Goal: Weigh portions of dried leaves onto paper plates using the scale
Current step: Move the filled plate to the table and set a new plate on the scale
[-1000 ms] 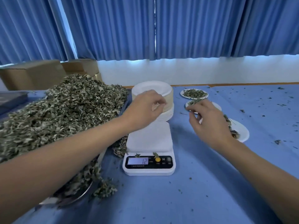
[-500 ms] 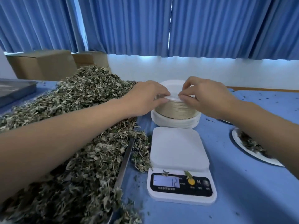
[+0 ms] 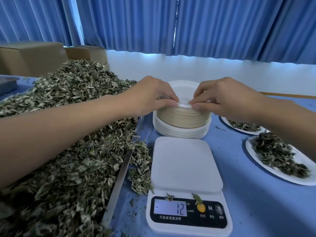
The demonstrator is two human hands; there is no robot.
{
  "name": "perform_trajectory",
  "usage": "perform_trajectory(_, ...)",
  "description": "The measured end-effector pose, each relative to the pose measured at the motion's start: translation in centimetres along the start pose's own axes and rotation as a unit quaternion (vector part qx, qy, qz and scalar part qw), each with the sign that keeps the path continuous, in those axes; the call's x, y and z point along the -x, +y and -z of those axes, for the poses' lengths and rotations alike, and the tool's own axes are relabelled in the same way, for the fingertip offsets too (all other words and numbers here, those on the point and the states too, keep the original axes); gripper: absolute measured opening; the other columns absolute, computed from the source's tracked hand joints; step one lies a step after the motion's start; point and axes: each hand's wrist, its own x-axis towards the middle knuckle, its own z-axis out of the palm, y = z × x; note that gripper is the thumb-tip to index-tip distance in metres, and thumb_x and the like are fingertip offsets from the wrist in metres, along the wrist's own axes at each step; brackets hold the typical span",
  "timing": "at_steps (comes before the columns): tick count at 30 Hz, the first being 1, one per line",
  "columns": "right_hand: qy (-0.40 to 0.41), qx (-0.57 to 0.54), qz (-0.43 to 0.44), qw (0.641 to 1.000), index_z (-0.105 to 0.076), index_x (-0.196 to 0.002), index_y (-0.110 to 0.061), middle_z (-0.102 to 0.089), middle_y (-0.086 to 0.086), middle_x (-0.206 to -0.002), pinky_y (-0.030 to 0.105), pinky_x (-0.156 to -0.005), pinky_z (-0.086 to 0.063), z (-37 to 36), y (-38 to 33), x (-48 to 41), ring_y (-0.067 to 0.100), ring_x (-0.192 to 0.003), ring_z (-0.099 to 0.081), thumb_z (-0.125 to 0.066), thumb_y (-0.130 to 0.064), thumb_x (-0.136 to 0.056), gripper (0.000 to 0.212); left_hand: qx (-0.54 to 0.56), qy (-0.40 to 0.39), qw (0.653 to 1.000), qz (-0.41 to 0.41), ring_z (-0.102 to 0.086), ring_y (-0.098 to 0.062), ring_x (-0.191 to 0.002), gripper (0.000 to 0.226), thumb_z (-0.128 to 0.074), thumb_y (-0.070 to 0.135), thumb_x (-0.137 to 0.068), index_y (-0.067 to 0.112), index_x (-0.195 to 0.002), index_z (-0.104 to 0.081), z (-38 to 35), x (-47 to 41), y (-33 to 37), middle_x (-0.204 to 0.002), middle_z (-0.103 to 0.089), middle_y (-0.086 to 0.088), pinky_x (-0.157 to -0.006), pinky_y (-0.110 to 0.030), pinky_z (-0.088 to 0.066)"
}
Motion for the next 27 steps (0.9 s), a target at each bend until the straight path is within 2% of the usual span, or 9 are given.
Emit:
perform_trajectory(2, -0.004, 0.014, 0.007, 1.000, -0.079, -0.111, -0.036, -0.064, -0.021, -0.110, 0.044, -0.081, -0.052, 0.2, -0.1, -0.1, 0.005, -0.082, -0.056, -0.059, -0.043, -0.099, 0.024, 0.009, 0.000, 1.000, -0.004, -0.062, 0.001, -0.096, 0.020, -0.071, 0.030, -0.093, 0.019, -0.108, -0.079, 0.1, -0.1, 0.0, -0.105, -0.073, 0.011, -0.095, -0.021, -0.047)
perform_trajectory(6, -0.013, 0.047, 0.022, 0.999, -0.079, -0.109, -0.034, -0.065, -0.022, -0.111, 0.040, -0.079, -0.051, 0.5, -0.2, -0.3, -0.004, -0.074, -0.052, -0.058, -0.043, -0.099, 0.025, 0.010, -0.005, 1.000, -0.001, -0.063, 0.001, -0.096, 0.021, -0.071, 0.030, -0.093, 0.019, -0.108, -0.079, 0.2, -0.1, 0.0, -0.107, -0.074, 0.011, -0.093, -0.015, -0.045)
perform_trajectory(10, -0.022, 0.123, 0.045, 0.991, -0.077, -0.110, -0.034, -0.066, -0.025, -0.115, 0.039, -0.080, -0.049, 0.8, -0.2, -0.6, 0.010, -0.083, -0.055, -0.052, -0.045, -0.101, 0.029, 0.010, -0.010, 1.000, 0.002, -0.064, -0.002, -0.100, 0.020, -0.071, 0.029, -0.094, 0.019, -0.109, -0.079, 0.2, -0.1, 0.1, -0.108, -0.074, 0.010, -0.096, -0.022, -0.047)
perform_trajectory(15, -0.035, 0.208, 0.082, 0.974, -0.073, -0.115, -0.033, -0.063, -0.025, -0.120, 0.036, -0.076, -0.049, 1.1, -0.5, -0.7, 0.015, -0.091, -0.061, -0.037, -0.048, -0.102, 0.041, 0.019, -0.012, 1.000, -0.001, -0.065, -0.004, -0.100, 0.019, -0.070, 0.027, -0.094, 0.019, -0.109, -0.079, 0.2, 0.0, 0.1, -0.107, -0.074, 0.010, -0.097, -0.029, -0.048)
perform_trajectory(17, -0.034, 0.246, 0.097, 0.964, -0.069, -0.118, -0.033, -0.061, -0.022, -0.122, 0.033, -0.072, -0.045, 0.9, -0.6, -0.6, 0.018, -0.090, -0.061, -0.031, -0.045, -0.104, 0.041, 0.010, -0.019, 1.000, -0.007, -0.064, -0.005, -0.101, 0.019, -0.069, 0.028, -0.095, 0.020, -0.110, -0.079, 0.3, -0.1, 0.0, -0.107, -0.074, 0.012, -0.098, -0.030, -0.047)
perform_trajectory(19, -0.040, 0.300, 0.103, 0.947, -0.061, -0.125, -0.034, -0.057, -0.017, -0.125, 0.032, -0.069, -0.042, 0.4, -0.6, -0.4, 0.021, -0.085, -0.059, -0.033, -0.036, -0.108, 0.033, -0.022, -0.031, 0.999, -0.020, -0.062, -0.007, -0.102, 0.021, -0.066, 0.031, -0.097, 0.023, -0.111, -0.078, 0.4, -0.2, 0.0, -0.108, -0.073, 0.013, -0.097, -0.034, -0.047)
perform_trajectory(23, -0.058, 0.388, 0.097, 0.915, -0.050, -0.130, -0.027, -0.052, -0.008, -0.124, 0.031, -0.064, -0.038, -0.3, -1.0, -0.1, 0.025, -0.068, -0.046, -0.033, -0.026, -0.107, 0.029, -0.082, -0.044, 0.995, -0.047, -0.063, -0.016, -0.105, 0.020, -0.063, 0.032, -0.099, 0.022, -0.108, -0.078, 0.5, -0.8, 0.3, -0.109, -0.073, 0.011, -0.094, -0.042, -0.048)
perform_trajectory(27, -0.052, 0.400, 0.098, 0.910, -0.049, -0.129, -0.025, -0.051, -0.006, -0.121, 0.032, -0.063, -0.037, -0.4, -0.9, 0.0, 0.026, -0.067, -0.046, -0.029, -0.025, -0.108, 0.029, -0.136, -0.057, 0.985, -0.086, -0.063, -0.022, -0.100, 0.020, -0.061, 0.029, -0.101, 0.018, -0.106, -0.077, 0.6, -1.3, 0.7, -0.104, -0.074, 0.006, -0.089, -0.043, -0.049)
